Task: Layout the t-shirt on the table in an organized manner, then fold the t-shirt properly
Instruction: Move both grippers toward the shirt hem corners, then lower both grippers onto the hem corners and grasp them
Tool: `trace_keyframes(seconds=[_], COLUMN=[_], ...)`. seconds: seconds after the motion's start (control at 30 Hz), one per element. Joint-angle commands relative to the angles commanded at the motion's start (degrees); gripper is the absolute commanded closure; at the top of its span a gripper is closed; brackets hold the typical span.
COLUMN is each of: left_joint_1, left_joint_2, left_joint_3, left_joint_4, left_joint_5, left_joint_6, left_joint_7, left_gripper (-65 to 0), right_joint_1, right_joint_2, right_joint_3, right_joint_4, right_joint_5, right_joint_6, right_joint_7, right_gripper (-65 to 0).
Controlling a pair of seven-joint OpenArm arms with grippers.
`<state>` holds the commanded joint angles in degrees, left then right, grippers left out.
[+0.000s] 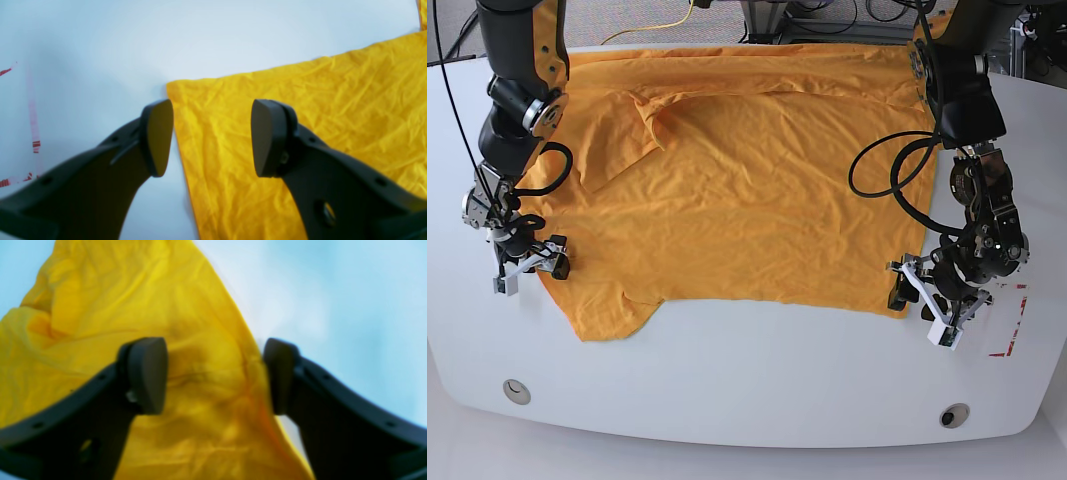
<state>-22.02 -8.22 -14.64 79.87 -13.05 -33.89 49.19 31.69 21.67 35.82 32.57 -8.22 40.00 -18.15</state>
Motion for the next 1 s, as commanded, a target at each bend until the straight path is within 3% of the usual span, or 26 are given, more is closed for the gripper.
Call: trace_keyframes(seconds=[0.2,0.4,0.77,0.93,1.0], left_joint_1=[-0.4,-2.7,-10.0,-12.9,-13.2], left_joint_2=[-0.9,-1.2,-4.0,-4.1,-4.1], left_joint_3=[-2.8,-5.9,-6.6,-3.4,-2.5], left_joint_4=[-3.7,-10.0,-30.2,-40.2,-41.9], left_joint_5=[-0.1,-0.1,0.0,0.0,0.0], left_joint_6=[0.1,0.1,0.2,4.9,5.7], left_joint_7=[-0.1,-3.5,-12.7,-18.4,-19.9], left_gripper=[-34.9,-35.0,-35.1,-35.1,-35.3], right_joint_1=[0.0,0.0,0.0,-0.1,-0.1], right_joint_2=[-0.7,-0.7,-0.7,-1.3,-1.5], right_joint_3=[-0.1,-0.1,-4.1,-4.2,-4.2], right_joint_4=[0.2,0.1,0.1,0.2,0.2], right_joint_5=[-0.3,-0.4,-0.1,-0.1,-0.1], right_joint_6=[0.00,0.00,0.00,0.00,0.00], right_joint_7=[-0.3,-0.3,-0.3,-0.3,-0.3], right_gripper=[-20.9,-3.0,-1.9,-1.9,-1.9])
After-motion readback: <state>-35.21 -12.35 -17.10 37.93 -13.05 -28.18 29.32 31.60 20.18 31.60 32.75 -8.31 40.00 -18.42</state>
